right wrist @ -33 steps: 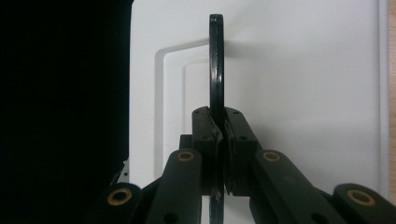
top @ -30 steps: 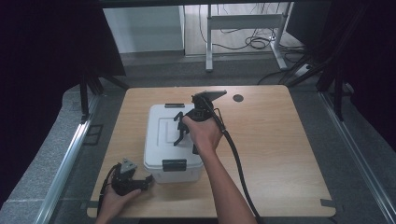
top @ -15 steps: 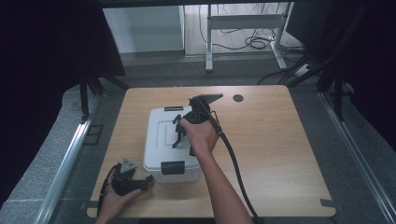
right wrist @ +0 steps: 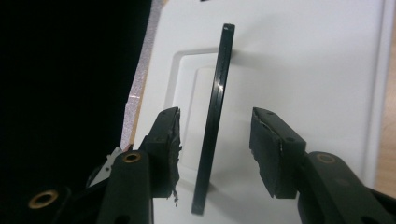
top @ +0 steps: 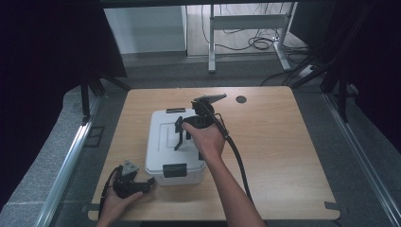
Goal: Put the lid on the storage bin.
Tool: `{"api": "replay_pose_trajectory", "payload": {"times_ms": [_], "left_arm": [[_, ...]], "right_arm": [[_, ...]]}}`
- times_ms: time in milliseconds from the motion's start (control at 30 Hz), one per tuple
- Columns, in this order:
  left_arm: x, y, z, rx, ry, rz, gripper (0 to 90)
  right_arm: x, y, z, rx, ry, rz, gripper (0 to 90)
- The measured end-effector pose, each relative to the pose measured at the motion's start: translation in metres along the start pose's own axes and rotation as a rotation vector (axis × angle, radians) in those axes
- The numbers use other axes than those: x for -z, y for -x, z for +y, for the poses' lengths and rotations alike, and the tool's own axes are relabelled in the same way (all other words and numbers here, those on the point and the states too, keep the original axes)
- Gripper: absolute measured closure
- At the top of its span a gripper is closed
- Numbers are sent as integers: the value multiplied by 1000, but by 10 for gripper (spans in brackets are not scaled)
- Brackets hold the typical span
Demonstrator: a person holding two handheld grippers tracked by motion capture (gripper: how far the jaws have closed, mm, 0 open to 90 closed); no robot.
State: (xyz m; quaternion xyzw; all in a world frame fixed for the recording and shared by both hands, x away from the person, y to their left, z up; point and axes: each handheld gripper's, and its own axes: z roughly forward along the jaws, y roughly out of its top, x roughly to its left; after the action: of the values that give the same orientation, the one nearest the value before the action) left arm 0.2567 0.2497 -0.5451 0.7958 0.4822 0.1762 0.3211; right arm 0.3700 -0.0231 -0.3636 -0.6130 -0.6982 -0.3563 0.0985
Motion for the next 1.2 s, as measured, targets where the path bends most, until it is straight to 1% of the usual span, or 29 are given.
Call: {"api": "replay_pose_trajectory", "payload": {"times_ms": [33,100,133,200,267,333,467,567,667,767,833,867,967,1100,1200], "left_arm": [[0,0,0,0,0,0,117],[0,0,0,0,0,0,118],[0,0,0,0,0,0,118],[0,0,0,0,0,0,118],[0,0,0,0,-1,0,118],[0,0,0,0,-1,0,117],[0,0,0,0,-1,0,117],[0,0,0,0,-1,1,117],[0,0,0,0,-1,1,118],[0,0,0,0,-1,0,118],[0,0,0,0,-1,0,118],[0,0,0,0,-1,0,118],[0,0,0,0,-1,0,117],[0,0,0,4,2,1,117],[0,0,0,4,3,1,117]], "right_arm": [[3,2,-1,22,4,10,523],[9,5,-3,38,15,27,499],[11,8,-4,51,29,42,483],[19,13,-8,85,66,47,462],[25,18,-11,92,81,49,460],[32,24,-15,97,94,64,459],[47,35,-23,129,121,85,454],[61,46,-29,136,147,91,451],[73,62,-37,145,186,89,448],[84,80,-46,156,216,77,449],[88,90,-52,164,230,73,448],[90,98,-56,165,239,70,443],[93,115,-66,164,261,71,428],[96,140,-81,148,277,76,418],[97,158,-93,152,278,58,418]]}}
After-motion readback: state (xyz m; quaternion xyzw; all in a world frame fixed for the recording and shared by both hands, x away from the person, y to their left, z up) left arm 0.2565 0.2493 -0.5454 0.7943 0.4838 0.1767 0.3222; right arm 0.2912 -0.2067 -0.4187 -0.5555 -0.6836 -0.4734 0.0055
